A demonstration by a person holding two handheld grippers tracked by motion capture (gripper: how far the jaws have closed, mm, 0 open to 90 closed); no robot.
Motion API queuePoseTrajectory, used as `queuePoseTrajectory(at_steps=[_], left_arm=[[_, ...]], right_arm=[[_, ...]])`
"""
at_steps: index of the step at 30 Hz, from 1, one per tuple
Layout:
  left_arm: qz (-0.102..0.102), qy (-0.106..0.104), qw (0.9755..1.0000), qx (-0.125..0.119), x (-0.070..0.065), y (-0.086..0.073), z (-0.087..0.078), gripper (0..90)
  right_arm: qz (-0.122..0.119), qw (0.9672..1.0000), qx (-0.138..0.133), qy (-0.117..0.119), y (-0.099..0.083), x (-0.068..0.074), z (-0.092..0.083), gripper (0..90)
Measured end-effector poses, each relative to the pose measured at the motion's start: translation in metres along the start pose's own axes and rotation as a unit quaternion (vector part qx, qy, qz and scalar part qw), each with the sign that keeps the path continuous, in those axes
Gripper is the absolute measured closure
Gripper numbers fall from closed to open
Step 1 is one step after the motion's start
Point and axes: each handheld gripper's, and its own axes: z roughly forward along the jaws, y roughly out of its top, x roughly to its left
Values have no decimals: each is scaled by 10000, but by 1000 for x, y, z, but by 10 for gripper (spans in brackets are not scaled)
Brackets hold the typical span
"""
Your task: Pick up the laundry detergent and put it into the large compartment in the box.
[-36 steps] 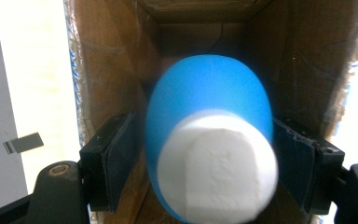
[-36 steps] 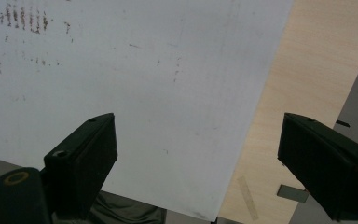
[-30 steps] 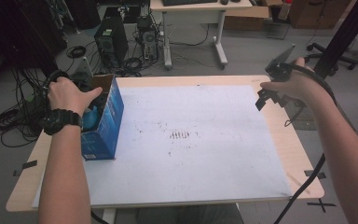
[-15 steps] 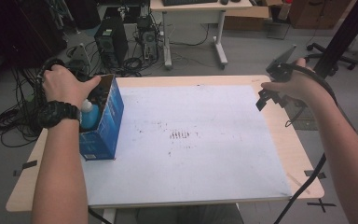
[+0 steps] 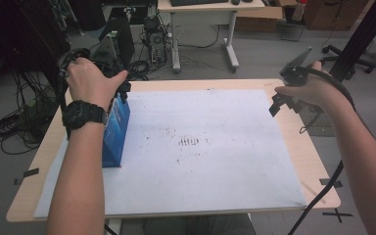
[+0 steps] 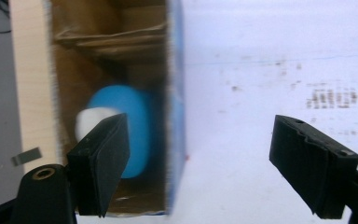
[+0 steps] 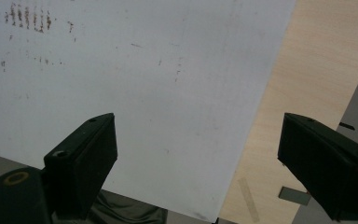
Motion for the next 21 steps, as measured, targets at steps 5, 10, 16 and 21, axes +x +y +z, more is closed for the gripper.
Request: queuePoseTrajectory(at_steps=[5,10,16,21], left_arm=[[229,-102,9997,-30,-26,2,1,204],[394,-167,9991,-8,-50,2,8,196],[534,-231,9983,-2,-75,-4,17,193],[592,-293,9978,86,-88,-6,29,191]], right_arm=[[-20,10000,-1,16,-1,-1,-1,119],[-46,10000,-8,36,-2,-1,-1,118],[-68,10000,-21,60,-5,-3,-1,115],[-87,9999,31,75,-5,-4,1,115]])
